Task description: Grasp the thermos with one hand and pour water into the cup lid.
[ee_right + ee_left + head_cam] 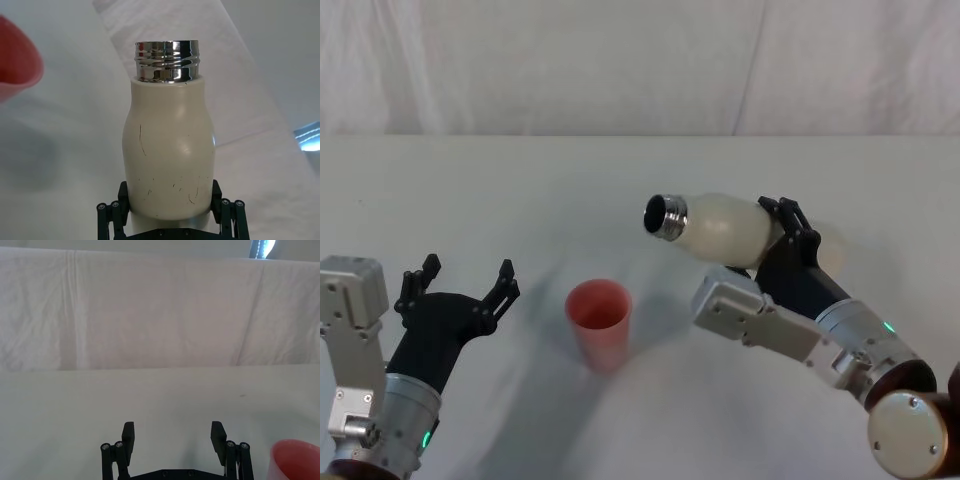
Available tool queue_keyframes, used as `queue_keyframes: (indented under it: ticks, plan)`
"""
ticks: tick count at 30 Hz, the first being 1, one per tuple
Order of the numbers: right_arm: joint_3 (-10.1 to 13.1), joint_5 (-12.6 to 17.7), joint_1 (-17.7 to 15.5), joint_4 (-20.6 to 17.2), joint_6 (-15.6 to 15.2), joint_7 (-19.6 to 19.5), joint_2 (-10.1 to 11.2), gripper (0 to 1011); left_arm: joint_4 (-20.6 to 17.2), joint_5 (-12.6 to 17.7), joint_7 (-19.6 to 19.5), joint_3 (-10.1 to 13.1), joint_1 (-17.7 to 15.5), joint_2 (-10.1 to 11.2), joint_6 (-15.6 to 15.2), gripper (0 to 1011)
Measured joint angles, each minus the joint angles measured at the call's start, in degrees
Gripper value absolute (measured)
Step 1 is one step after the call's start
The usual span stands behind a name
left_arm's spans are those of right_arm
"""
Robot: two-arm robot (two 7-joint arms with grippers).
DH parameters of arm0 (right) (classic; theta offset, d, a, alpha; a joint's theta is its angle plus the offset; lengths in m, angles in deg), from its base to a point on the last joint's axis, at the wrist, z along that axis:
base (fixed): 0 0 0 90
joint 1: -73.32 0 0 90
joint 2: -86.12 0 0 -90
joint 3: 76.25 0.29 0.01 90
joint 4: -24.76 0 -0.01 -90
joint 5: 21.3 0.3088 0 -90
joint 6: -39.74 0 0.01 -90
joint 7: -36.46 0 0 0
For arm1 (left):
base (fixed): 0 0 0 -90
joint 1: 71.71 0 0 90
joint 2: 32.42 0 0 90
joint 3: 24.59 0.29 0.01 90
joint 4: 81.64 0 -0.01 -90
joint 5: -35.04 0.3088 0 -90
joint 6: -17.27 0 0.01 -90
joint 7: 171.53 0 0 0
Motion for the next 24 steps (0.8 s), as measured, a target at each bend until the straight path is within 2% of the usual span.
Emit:
queue_keyframes:
  ticks: [5,14,24]
  plan:
    - [-1.4,-4.9,0.0,-0.5,-0.8,-0.3,0.6,957,0.0,0.0,0.0,0.0,0.0,0.0,0.0,1001]
    - [-3.5,-11.3,0.0,-0.5,-1.0,0.2,0.9,957,0.0,0.0,0.0,0.0,0.0,0.0,0.0,1001]
    - [-4.8,-16.6,0.1,-0.9,-1.2,1.1,0.9,957,0.0,0.0,0.0,0.0,0.0,0.0,0.0,1001]
